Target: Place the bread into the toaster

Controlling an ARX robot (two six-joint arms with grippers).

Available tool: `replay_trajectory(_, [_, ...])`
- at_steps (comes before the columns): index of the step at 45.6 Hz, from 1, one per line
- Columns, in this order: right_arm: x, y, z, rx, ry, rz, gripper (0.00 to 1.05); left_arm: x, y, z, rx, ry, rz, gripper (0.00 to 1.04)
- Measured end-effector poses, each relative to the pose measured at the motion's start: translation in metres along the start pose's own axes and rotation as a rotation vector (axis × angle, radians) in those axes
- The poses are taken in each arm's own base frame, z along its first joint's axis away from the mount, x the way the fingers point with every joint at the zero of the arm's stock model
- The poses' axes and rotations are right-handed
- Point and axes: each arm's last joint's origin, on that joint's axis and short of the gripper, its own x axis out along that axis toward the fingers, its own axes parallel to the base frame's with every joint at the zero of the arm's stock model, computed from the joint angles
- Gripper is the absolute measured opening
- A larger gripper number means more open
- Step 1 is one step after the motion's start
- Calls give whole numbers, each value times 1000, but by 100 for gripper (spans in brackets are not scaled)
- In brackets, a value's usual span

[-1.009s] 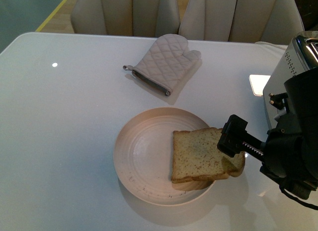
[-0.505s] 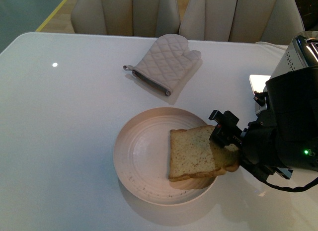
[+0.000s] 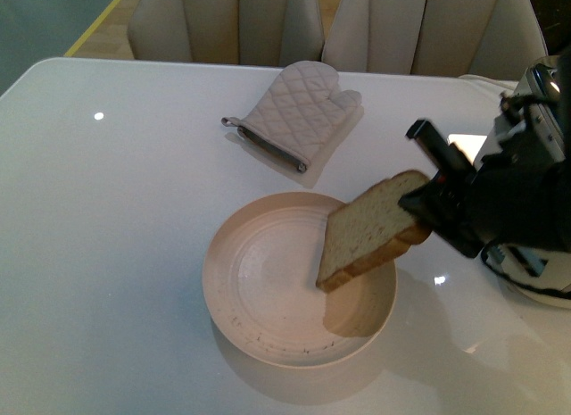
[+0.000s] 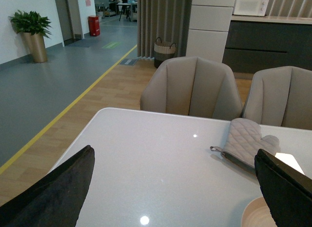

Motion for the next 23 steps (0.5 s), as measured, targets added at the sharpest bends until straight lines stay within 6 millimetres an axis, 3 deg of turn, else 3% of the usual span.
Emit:
replay_trajectory(6, [-43,26,35,-118,-164,-2,3,0,0,0,0,0,0,98])
replay_trajectory(10, [-87,54,72,-240,-341,11,3,0,0,0,0,0,0,98])
replay_trajectory(16, [-145,79,110,-442,-573,-98,3,0,0,0,0,0,0,98])
replay_trajectory(19, [-162,77,123,-558,-617,-166,3,0,0,0,0,0,0,98])
replay_trajectory(23, [-164,63,133,-648,-597,-237,3,0,0,0,0,0,0,98])
